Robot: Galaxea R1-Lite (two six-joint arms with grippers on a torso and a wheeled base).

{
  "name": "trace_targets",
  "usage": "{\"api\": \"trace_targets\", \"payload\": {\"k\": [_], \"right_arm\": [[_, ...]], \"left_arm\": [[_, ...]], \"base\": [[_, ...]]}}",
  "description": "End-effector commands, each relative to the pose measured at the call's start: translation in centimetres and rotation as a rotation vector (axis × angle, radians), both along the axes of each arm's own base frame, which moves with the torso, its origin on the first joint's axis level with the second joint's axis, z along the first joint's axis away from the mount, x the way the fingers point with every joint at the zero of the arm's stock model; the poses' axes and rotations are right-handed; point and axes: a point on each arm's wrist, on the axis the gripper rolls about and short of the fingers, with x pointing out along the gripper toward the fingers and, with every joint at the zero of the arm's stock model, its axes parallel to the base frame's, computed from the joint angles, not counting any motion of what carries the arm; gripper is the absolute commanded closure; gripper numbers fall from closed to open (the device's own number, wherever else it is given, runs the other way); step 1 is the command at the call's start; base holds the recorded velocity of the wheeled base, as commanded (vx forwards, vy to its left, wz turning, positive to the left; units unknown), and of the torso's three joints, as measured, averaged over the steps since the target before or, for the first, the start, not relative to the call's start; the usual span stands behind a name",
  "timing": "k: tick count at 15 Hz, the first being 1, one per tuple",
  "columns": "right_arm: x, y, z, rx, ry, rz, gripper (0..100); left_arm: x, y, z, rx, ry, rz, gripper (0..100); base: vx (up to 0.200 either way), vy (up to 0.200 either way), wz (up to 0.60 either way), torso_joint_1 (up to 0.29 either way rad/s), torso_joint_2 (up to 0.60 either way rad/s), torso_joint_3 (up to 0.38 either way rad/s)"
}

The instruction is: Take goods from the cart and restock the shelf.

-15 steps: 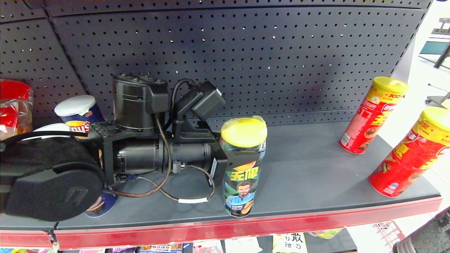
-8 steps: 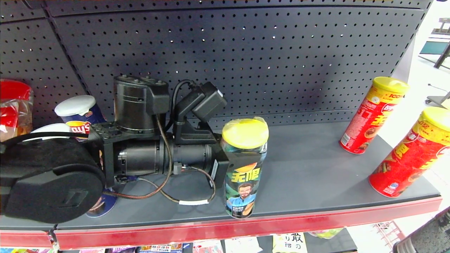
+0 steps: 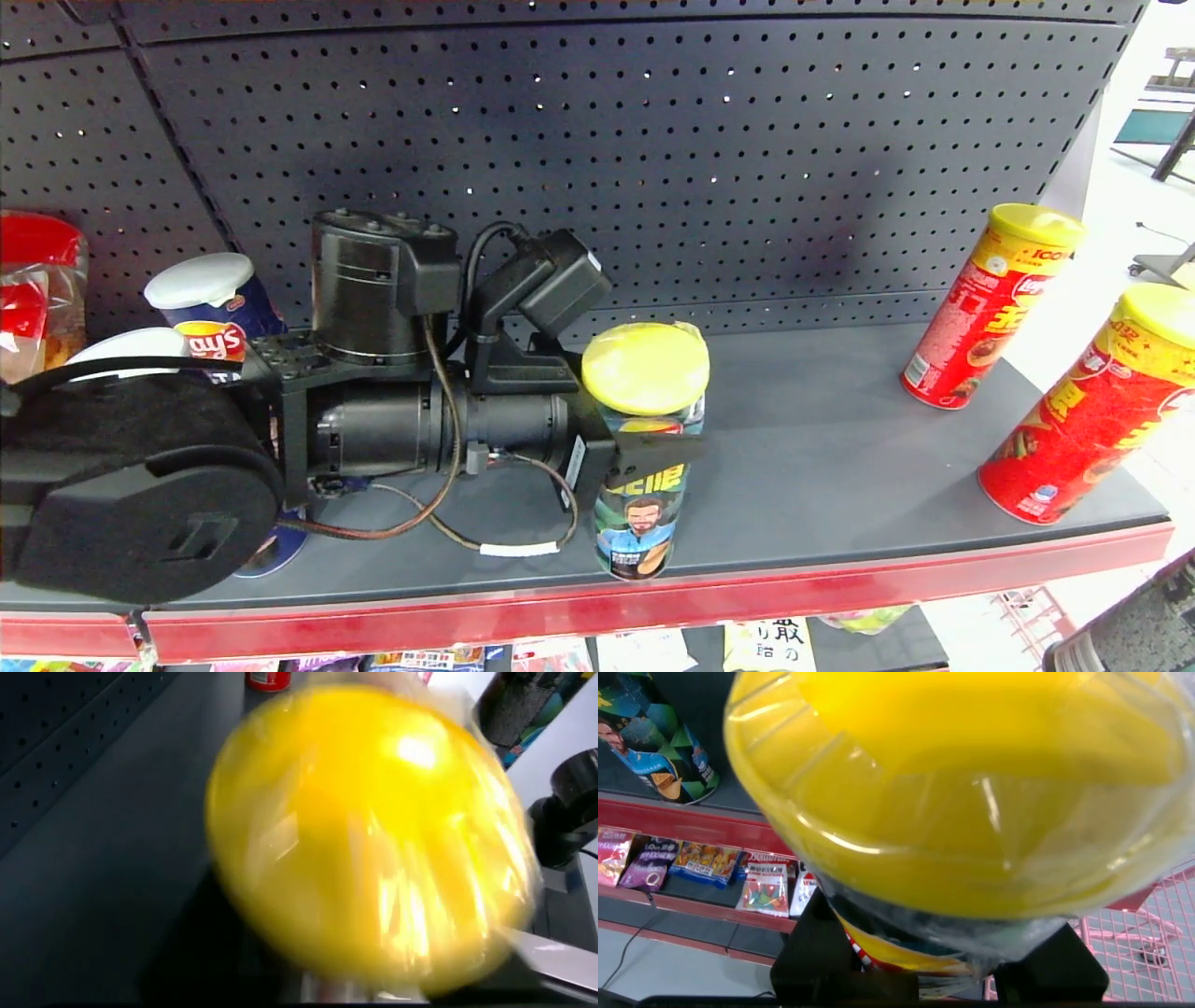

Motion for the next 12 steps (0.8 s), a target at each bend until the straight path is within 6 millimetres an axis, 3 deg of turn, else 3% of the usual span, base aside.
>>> {"api": "trace_targets", "payload": {"k": [1, 7, 8, 11, 12], "right_arm": [[0.0, 0.0, 0.1, 0.000, -0.001, 0.001, 100], [1.7, 0.4, 2.0, 0.001, 0.020, 0.062, 100], [2.9, 0.7, 2.7, 0.003, 0.045, 0.099, 100], [5.0, 1.2, 4.1, 0.011, 0.080, 0.151, 100], [6.7, 1.5, 5.0, 0.009, 0.099, 0.194, 100]], "left_arm": [[-0.1, 0.1, 0.0, 0.000, -0.002, 0.006, 0], [-1.6, 3.5, -0.9, 0.037, 0.019, 0.102, 0], [-1.9, 5.0, -0.7, 0.033, 0.014, 0.140, 0], [-3.3, 7.0, -0.4, 0.026, 0.000, 0.171, 0], [-4.5, 7.9, -0.4, 0.025, -0.003, 0.174, 0]], "base": [[0.000, 0.000, 0.00, 0.000, 0.00, 0.000], [0.000, 0.000, 0.00, 0.000, 0.00, 0.000], [0.000, 0.000, 0.00, 0.000, 0.00, 0.000], [0.000, 0.000, 0.00, 0.000, 0.00, 0.000], [0.000, 0.000, 0.00, 0.000, 0.00, 0.000]]}}
